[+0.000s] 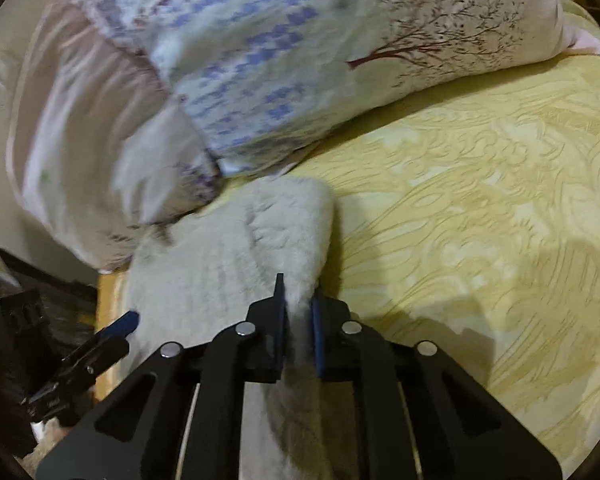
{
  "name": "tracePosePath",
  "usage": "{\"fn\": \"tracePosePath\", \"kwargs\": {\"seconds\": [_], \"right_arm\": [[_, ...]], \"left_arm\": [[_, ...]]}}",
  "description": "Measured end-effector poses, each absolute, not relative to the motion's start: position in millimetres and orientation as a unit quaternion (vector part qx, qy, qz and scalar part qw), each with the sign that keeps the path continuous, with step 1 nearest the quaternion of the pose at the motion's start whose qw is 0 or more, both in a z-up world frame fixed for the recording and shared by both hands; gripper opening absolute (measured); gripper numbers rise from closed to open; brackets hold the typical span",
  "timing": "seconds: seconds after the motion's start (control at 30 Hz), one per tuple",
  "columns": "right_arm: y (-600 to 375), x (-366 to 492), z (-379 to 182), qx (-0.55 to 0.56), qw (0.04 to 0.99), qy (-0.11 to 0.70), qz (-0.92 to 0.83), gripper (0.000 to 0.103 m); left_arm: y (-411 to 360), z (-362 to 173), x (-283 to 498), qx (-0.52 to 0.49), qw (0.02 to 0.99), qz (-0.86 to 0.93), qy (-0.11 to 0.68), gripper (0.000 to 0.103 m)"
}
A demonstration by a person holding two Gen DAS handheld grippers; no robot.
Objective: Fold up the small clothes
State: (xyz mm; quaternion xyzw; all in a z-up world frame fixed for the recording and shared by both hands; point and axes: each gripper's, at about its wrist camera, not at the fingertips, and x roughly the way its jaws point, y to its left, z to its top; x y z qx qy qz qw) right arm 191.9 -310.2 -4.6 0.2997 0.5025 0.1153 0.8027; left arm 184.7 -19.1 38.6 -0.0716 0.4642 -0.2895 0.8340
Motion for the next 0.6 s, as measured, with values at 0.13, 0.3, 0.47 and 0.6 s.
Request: {"fn": "tracePosePath", "kwargs": {"seconds": [0.13, 0.3, 0.47, 0.6], "right_arm": [[-304.7, 190.5, 3.2, 0.277, 0.812, 0.501, 0.116, 0.017], [-298.3, 150.7, 41.1, 0.222, 0.858, 0.442, 0.135, 0.040], [-269.9, 112.7, 51.3, 0.177, 0.864, 0.427, 0.199, 0.036], [-248.3, 110.4, 31.5, 0.129, 0.853, 0.473, 0.180, 0.027]], "left_arm": [[-21.7, 37.4, 183.9, -0.053, 0.839, -0.283, 0.462, 0.075], [-0.7, 55.9, 158.3, -0.076, 0.861, -0.255, 0.433, 0.079], [17.2, 52.9, 131.8, -0.071, 0.869, -0.217, 0.438, 0.084], [14.1, 30.3, 126.0, -0.046, 0.853, -0.198, 0.481, 0.084]]}}
